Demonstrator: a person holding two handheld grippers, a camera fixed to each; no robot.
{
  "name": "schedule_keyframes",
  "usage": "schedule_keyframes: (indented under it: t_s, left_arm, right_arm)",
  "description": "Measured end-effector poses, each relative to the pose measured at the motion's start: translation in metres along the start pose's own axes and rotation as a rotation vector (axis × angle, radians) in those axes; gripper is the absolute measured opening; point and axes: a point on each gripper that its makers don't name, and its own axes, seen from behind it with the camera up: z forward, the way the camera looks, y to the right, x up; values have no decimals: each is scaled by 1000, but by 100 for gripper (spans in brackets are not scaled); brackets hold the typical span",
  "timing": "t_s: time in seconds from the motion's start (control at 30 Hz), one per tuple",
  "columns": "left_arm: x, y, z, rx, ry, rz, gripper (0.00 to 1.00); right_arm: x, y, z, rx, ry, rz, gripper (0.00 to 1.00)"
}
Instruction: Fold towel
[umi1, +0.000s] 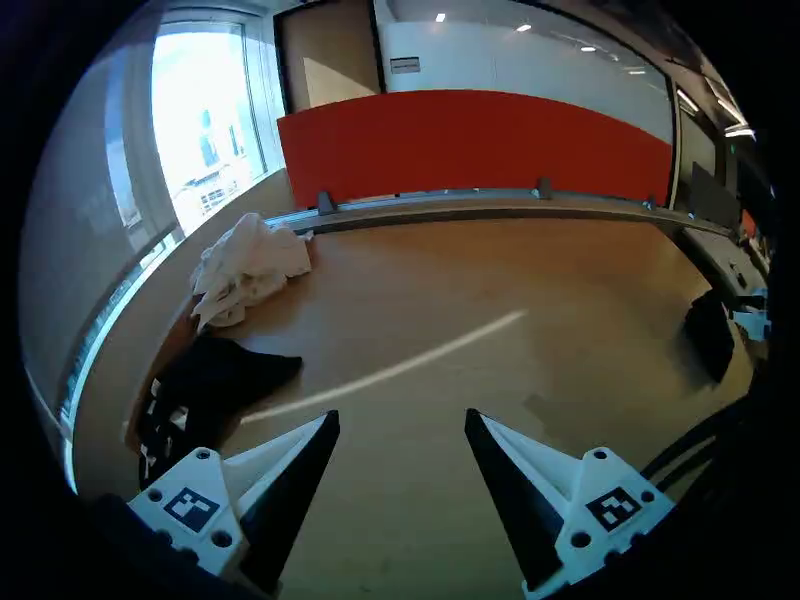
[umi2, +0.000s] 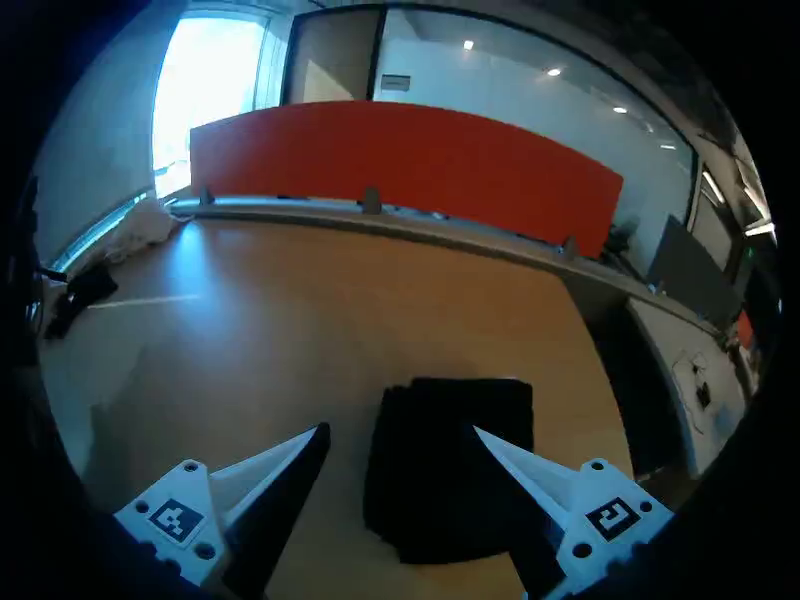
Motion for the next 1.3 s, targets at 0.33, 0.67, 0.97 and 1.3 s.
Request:
schedule_keyframes:
  t_s: [0.33, 0.67, 0.97, 1.3]
  left_arm:
    - [27, -3, -2, -5, 94, -35, 93]
    - [59, -4, -5, -8, 216, -63, 93]
    - [97, -10, -13, -3, 361, -105, 93]
    - [116, -15, -18, 4, 417, -94, 93]
  right_arm:
    - [51, 6, -9, -65, 176, 38, 100]
    - [88, 14, -19, -104, 301, 83, 100]
    - [120, 18, -30, -119, 406, 134, 100]
    - [143, 10, -35, -131, 462, 112, 100]
